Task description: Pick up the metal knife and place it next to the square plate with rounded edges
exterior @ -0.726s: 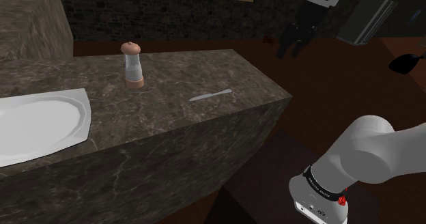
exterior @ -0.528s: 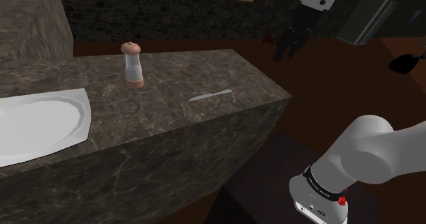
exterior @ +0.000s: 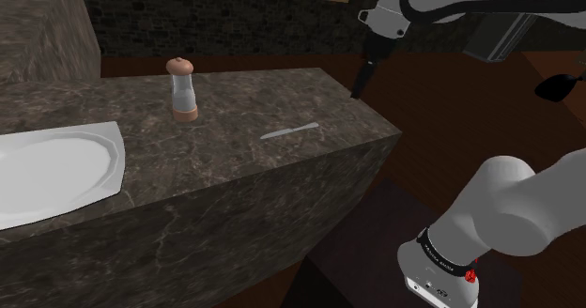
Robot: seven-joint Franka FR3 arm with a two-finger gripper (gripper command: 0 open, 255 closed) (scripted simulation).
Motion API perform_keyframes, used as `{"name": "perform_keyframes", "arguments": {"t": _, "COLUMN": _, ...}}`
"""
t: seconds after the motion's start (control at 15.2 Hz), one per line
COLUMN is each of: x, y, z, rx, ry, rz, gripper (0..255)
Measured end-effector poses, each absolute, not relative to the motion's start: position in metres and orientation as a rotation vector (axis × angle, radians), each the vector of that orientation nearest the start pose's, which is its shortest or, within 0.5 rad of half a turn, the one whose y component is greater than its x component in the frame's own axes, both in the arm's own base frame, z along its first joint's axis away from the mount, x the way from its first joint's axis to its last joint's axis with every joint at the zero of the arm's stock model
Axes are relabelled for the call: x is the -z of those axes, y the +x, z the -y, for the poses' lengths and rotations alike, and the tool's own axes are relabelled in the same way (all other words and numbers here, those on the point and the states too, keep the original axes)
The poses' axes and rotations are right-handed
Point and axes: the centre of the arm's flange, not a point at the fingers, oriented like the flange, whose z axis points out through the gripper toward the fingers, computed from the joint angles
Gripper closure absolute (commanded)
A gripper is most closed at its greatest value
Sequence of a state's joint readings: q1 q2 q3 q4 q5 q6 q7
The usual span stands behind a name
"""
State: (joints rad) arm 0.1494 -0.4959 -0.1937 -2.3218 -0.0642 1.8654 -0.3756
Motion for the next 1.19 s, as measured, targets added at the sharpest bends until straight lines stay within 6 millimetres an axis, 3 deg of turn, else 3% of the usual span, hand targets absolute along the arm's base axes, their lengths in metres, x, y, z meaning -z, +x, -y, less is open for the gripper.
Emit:
{"name": "perform_keyframes", "arguments": {"t": 0.26, "x": -0.492, "y": 0.447, "z": 0.022, "rx": 0.053, "ry": -2.989, "rz": 0.933, "gripper": 0}}
{"name": "perform_keyframes", "arguments": {"t": 0.79, "x": -0.420, "y": 0.510, "z": -0.020, "rx": 0.040, "ry": -2.712, "rz": 1.616, "gripper": 0}}
{"name": "perform_keyframes", "arguments": {"t": 0.99, "x": -0.390, "y": 0.529, "z": -0.043, "rx": 0.033, "ry": -2.567, "rz": 1.855, "gripper": 0}}
{"name": "perform_keyframes", "arguments": {"t": 1.19, "x": -0.374, "y": 0.536, "z": -0.051, "rx": 0.031, "ry": -2.509, "rz": 1.938, "gripper": 0}}
